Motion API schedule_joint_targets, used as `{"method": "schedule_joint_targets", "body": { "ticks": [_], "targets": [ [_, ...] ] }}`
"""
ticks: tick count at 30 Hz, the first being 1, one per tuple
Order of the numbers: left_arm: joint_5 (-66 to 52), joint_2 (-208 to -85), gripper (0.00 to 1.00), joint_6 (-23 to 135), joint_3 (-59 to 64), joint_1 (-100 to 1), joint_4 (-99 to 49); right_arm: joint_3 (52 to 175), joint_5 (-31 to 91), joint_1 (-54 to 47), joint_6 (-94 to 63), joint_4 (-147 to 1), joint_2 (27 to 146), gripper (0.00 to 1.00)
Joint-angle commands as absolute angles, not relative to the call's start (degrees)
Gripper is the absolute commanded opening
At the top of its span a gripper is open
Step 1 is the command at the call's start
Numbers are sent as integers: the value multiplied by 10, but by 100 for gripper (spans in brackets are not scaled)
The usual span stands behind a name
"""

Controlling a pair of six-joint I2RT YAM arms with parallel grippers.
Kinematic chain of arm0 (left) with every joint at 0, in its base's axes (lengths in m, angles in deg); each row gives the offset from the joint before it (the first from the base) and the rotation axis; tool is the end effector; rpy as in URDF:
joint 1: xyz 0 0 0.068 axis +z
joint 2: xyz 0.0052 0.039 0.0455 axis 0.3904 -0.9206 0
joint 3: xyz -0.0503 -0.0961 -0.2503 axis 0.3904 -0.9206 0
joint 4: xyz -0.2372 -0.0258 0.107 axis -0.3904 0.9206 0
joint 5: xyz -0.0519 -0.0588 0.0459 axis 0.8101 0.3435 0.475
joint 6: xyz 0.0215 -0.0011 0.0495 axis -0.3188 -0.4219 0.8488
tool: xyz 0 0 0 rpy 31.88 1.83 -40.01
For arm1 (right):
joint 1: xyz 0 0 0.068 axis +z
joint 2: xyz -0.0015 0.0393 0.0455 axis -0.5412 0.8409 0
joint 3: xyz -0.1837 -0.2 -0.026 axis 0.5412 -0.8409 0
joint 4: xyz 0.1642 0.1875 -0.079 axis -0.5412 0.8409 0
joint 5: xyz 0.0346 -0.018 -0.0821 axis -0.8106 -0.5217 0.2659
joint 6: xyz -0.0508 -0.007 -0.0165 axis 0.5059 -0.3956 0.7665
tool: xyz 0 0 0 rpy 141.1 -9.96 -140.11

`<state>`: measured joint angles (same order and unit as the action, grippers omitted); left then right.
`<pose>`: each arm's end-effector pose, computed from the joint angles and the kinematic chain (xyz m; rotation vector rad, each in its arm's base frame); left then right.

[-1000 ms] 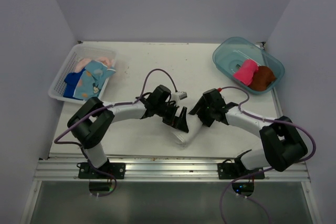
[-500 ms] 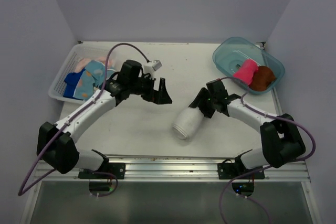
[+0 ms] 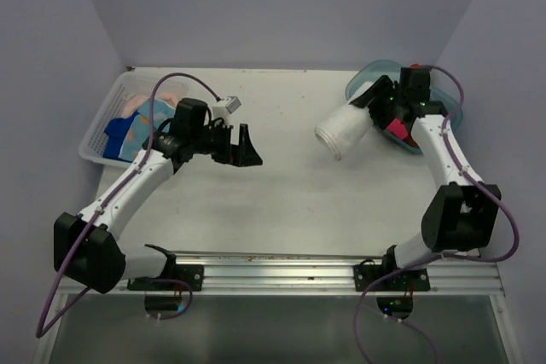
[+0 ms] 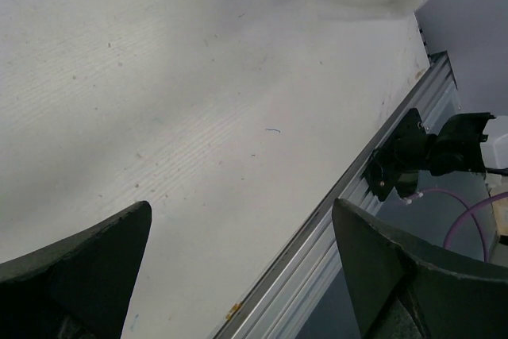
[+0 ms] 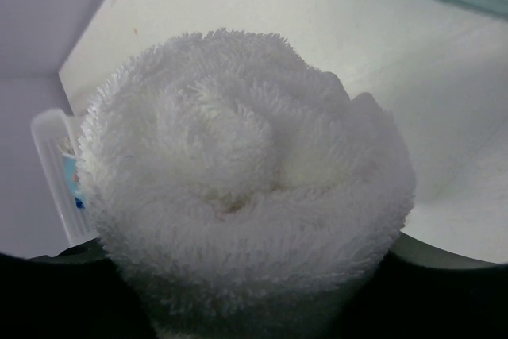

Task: Roll the towels
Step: Place the rolled towel into the container

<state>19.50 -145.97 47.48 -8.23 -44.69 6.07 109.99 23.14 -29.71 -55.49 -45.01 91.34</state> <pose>0.2512 -0.1219 0.3019 0.3657 2.3473 -1.0624 0.3324 0.0266 0.3063 0.7605 2.2590 0.7168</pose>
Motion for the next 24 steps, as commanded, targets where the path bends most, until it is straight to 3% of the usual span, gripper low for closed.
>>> {"method": "schedule_joint_targets", "body": {
  "ticks": [1,11,20,24],
  "targets": [
    [218,-1434,99,488,-93,-440,53,1192,184,-356,-522,-418,961,13],
    [265,-1435,99,453,-159,-437,-19,1539,173,-445,-515,-379,1194,14],
    [282,-1483,99,427,-170,-437,-37,1777,167,-455,-522,-351,1383,17],
    [271,-1500,99,419,-163,-437,-35,1819,148,-459,-522,-357,1467,18]
  ]
}}
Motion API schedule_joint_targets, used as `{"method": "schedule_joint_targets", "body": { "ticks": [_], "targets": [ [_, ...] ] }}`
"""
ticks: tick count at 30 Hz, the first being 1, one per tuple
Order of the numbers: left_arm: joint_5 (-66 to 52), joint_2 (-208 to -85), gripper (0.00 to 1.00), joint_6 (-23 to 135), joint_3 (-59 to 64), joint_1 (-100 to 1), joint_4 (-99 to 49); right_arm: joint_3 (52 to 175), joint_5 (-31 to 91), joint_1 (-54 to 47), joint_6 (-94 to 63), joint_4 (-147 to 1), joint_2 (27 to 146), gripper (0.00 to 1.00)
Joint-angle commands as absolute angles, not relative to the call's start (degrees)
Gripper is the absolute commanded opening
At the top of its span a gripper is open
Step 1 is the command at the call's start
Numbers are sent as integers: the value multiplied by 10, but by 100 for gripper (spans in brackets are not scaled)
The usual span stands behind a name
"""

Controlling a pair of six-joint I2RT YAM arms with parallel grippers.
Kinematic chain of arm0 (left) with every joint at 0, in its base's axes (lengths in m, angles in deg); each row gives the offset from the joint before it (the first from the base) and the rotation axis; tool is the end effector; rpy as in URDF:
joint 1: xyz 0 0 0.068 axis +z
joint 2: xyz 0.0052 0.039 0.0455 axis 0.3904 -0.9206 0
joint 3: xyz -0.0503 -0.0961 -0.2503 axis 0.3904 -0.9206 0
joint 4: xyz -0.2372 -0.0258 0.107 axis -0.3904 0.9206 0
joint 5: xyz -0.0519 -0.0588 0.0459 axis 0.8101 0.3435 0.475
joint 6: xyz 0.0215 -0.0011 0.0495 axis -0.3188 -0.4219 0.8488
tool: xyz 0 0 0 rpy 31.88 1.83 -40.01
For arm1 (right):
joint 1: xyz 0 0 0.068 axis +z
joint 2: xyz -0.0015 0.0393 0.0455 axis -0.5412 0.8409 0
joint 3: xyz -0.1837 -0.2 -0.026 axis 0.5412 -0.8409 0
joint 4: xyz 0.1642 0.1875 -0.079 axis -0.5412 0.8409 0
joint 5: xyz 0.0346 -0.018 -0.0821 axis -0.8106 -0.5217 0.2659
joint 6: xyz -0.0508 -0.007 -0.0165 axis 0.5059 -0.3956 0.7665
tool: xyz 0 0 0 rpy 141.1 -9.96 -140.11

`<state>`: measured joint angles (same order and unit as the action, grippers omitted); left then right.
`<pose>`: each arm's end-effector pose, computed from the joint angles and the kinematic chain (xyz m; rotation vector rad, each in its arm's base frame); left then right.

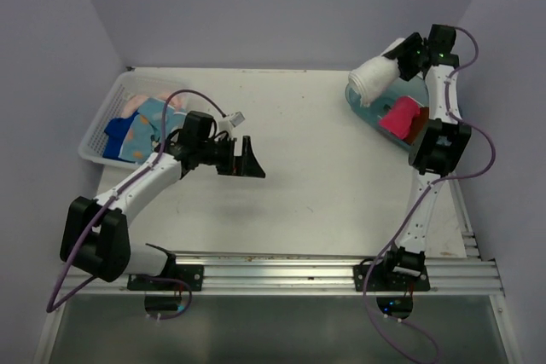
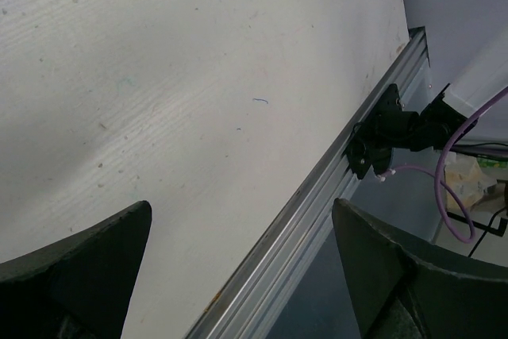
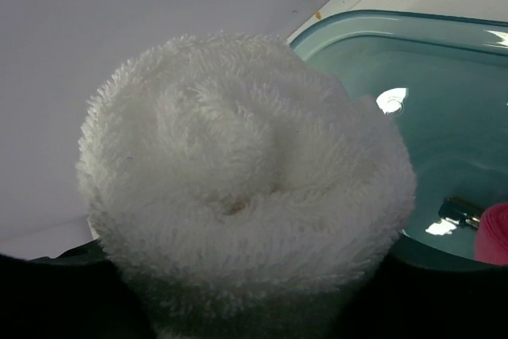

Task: Roll the towels
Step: Place the rolled towel into the container

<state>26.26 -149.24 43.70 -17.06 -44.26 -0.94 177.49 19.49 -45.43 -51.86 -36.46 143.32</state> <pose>0.2522 -0.1236 0.2479 0.3137 2.4515 -1.2255 0.5355 -0.1091 0.2990 0.8713 2.0377 0.6371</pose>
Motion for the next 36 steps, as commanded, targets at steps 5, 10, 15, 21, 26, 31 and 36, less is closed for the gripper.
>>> {"method": "schedule_joint_targets", "body": {
  "ticks": [5,10,15,21,26,31,36],
  "targets": [
    [268,-1521,99,411,-157,-437,-36,1839,104,-479,-505,-367,1522,20],
    [265,-1544,99,409,-146,-437,-35,1833,118,-493,-468,-354,1537,20],
    [266,-1562,99,398,-140,-437,-42,1813,150,-492,-440,-359,1525,21],
    [267,-1573,99,393,-132,-437,-45,1781,159,-486,-430,-376,1518,32],
    [267,-1577,99,389,-132,-437,-45,1767,162,-480,-426,-376,1511,61],
    [269,-1575,99,383,-132,-437,-54,1718,200,-479,-440,-385,1458,78],
    [274,-1574,99,385,-126,-438,-49,1660,261,-477,-463,-392,1407,86]
  ]
}}
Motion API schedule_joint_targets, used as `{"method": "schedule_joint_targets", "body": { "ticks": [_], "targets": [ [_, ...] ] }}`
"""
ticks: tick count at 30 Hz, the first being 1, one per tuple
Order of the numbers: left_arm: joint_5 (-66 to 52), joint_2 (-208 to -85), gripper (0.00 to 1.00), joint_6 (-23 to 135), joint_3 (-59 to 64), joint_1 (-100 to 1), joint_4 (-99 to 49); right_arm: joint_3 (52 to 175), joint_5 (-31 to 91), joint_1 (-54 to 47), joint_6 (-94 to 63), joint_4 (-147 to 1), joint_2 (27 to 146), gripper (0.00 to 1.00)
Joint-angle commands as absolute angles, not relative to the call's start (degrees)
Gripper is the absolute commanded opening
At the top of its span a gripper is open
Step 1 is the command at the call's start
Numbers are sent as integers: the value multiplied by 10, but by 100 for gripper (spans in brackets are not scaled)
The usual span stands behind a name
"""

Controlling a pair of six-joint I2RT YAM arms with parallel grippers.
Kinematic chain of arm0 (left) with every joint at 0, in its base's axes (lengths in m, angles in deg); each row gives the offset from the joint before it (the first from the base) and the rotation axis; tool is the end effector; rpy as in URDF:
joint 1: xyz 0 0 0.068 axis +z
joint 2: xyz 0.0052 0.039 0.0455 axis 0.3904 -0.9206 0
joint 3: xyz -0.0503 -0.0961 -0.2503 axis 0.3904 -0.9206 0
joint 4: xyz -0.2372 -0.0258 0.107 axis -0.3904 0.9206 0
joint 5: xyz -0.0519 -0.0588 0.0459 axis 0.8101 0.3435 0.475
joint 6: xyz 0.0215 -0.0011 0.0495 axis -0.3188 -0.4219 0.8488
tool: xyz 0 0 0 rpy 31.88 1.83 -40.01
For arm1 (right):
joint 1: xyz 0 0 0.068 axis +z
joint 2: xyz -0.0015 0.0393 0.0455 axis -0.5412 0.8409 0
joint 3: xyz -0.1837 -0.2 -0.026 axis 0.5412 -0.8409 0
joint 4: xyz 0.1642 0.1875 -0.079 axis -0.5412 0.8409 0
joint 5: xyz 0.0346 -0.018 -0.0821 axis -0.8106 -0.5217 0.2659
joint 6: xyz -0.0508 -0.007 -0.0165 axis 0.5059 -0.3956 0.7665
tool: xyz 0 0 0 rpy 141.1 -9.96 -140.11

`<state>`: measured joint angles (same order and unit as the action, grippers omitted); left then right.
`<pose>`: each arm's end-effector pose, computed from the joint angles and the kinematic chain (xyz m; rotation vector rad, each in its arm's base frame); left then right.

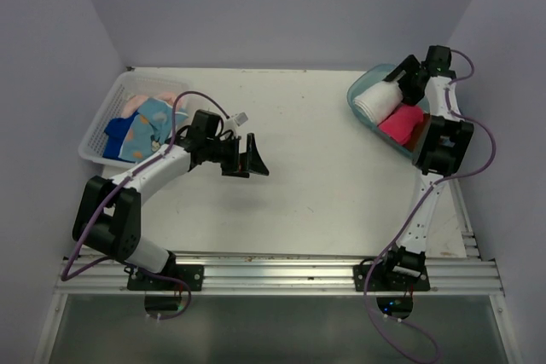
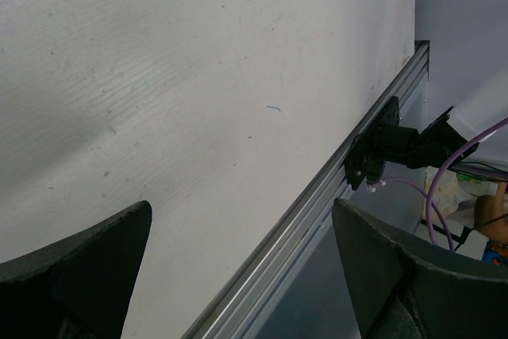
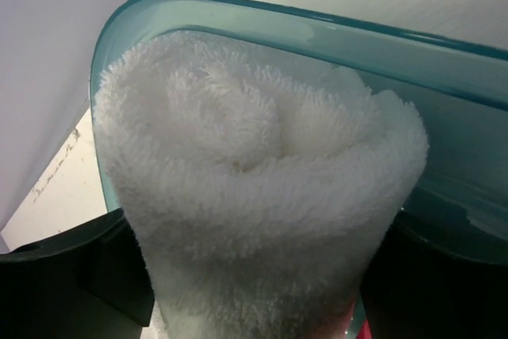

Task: Roll the towels
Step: Place the rolled towel into the container

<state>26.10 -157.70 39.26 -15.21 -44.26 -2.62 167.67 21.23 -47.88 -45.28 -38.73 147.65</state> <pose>0.2752 -0.1325 0.2196 0.1799 2.5738 -1.2474 0.5378 -0.1350 0.2052 0.9226 2.2206 0.5103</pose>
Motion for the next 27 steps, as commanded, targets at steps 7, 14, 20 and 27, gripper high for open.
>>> {"method": "schedule_joint_targets", "body": {
  "ticks": [7,14,20,27],
  "targets": [
    [266,-1561,99,401,-135,-438,-35,1711,312,-474,-451,-316,1412,98],
    [264,-1557,99,407,-136,-438,-32,1668,348,-474,-452,-322,1370,99],
    [258,-1552,99,411,-140,-438,-30,1671,406,-474,-441,-289,1341,98],
    [243,-1533,99,415,-145,-438,-28,1656,461,-475,-419,-255,1306,98]
  ]
}}
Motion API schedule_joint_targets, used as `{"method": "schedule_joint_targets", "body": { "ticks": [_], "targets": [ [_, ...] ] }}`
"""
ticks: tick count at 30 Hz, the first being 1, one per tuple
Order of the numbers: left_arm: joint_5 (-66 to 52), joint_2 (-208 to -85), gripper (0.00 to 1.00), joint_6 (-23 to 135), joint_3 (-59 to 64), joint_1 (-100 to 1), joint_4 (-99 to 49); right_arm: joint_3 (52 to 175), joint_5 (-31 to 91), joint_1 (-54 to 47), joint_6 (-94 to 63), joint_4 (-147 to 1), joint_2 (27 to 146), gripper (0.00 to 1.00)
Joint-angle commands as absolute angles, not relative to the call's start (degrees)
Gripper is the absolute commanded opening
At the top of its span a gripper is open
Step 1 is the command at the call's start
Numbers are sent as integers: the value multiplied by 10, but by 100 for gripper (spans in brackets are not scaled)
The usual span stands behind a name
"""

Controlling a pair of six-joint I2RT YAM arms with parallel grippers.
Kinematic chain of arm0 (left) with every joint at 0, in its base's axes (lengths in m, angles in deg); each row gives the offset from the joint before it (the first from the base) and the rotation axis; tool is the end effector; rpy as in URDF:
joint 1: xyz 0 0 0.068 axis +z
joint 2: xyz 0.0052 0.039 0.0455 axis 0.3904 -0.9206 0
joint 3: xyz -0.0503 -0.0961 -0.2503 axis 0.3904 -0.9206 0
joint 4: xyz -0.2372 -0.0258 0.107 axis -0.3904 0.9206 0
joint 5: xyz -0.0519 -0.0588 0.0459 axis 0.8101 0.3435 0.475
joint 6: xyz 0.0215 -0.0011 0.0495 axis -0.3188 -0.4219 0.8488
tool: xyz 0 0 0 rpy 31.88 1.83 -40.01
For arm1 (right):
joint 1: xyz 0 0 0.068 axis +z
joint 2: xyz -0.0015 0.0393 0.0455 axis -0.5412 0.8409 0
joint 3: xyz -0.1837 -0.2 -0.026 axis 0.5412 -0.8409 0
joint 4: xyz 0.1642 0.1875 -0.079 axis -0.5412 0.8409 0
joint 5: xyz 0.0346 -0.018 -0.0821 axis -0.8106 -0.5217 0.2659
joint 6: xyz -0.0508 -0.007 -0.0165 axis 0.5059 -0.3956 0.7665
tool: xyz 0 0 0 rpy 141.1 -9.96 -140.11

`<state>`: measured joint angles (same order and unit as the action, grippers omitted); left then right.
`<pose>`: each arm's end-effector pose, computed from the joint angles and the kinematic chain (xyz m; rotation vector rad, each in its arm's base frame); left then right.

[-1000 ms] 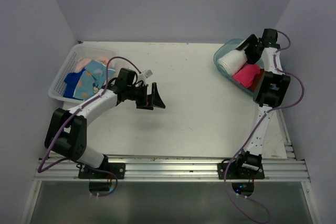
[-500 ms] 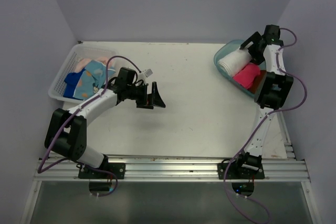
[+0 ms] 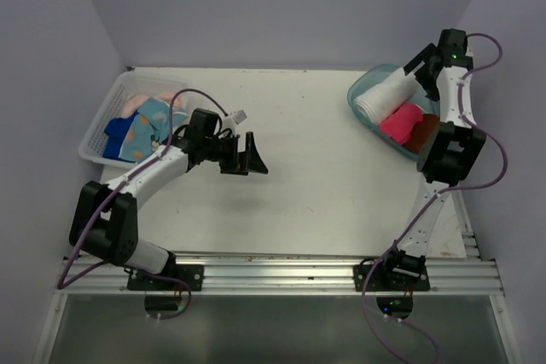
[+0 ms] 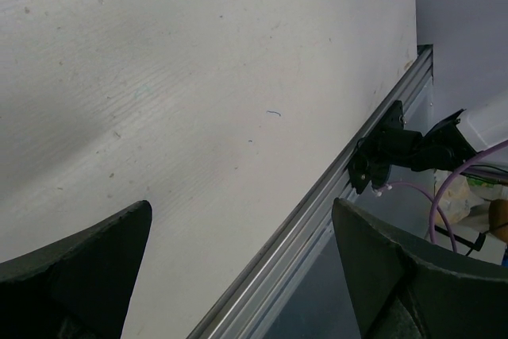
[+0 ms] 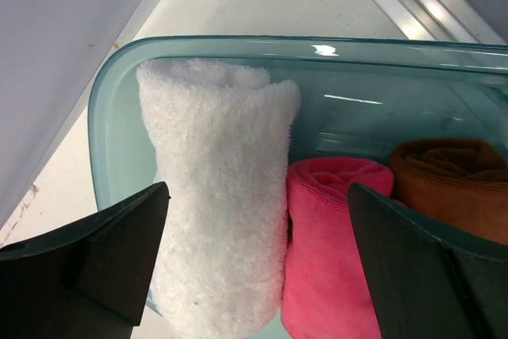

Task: Roll the towels
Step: Place the rolled towel into the container

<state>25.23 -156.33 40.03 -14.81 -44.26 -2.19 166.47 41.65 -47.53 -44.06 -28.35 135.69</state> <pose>0.2736 -0.1314 0.2277 0.1999 2.5459 -1.2255 0.4942 -0.1329 0.2912 1.0369 2.1393 0.0812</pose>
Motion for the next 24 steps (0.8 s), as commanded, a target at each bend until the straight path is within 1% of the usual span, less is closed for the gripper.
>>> {"method": "schedule_joint_targets", "body": {
  "ticks": [1,6,10,12,13,16,17,18,20,24],
  "targets": [
    [238,-1530,99,416,-146,-437,-25,1649,471,-476,-417,-254,1300,98],
    [217,-1516,99,434,-146,-438,-12,1622,479,-479,-412,-242,1256,98],
    [193,-1509,99,460,-129,-438,23,1575,465,-478,-414,-283,1208,98],
    [184,-1505,99,474,-124,-438,30,1564,438,-476,-418,-294,1203,96],
    [181,-1505,99,478,-124,-437,36,1568,431,-474,-419,-299,1212,93],
    [174,-1502,99,482,-127,-437,38,1609,429,-460,-423,-302,1255,70],
    [173,-1500,99,477,-130,-437,38,1624,428,-456,-428,-310,1268,60],
    [170,-1499,99,474,-135,-437,34,1632,424,-456,-433,-317,1283,55],
    [167,-1494,99,462,-139,-437,31,1668,418,-455,-443,-317,1335,47],
    [143,-1480,99,442,-132,-437,42,1704,416,-454,-462,-333,1403,47]
  ]
}}
